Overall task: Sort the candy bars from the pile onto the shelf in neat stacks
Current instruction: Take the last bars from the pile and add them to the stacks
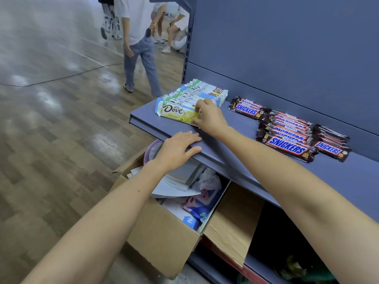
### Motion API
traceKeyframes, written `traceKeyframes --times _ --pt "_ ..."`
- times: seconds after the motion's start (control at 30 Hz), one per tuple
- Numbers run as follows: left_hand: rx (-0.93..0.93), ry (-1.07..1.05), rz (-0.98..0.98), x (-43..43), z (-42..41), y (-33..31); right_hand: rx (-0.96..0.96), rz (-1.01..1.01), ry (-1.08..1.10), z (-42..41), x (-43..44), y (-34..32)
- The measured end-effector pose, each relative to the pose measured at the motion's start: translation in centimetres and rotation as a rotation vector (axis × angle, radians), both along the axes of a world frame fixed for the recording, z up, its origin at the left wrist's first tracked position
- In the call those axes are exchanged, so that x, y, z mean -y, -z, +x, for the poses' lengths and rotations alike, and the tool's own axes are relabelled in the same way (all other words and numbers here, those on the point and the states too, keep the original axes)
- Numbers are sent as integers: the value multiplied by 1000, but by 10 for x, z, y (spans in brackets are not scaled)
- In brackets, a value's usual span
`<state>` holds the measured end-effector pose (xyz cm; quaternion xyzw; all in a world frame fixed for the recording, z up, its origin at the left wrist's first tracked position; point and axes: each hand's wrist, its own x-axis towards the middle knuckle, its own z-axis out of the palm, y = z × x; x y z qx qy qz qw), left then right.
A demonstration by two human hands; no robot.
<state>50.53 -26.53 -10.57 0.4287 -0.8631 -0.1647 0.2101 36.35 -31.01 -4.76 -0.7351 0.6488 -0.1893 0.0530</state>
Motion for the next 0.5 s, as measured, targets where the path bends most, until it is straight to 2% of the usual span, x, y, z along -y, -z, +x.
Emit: traceKeyframes --times 0.13,0.3,0.5 --pt "-5 -2 -14 2 0 3 2 -22 9 8 3 2" --pt "-33 1 -27 3 0 5 -137 -76 55 11 4 3" --pt "-60 22 -15 4 0 7 52 -76 21 -6 -5 7"
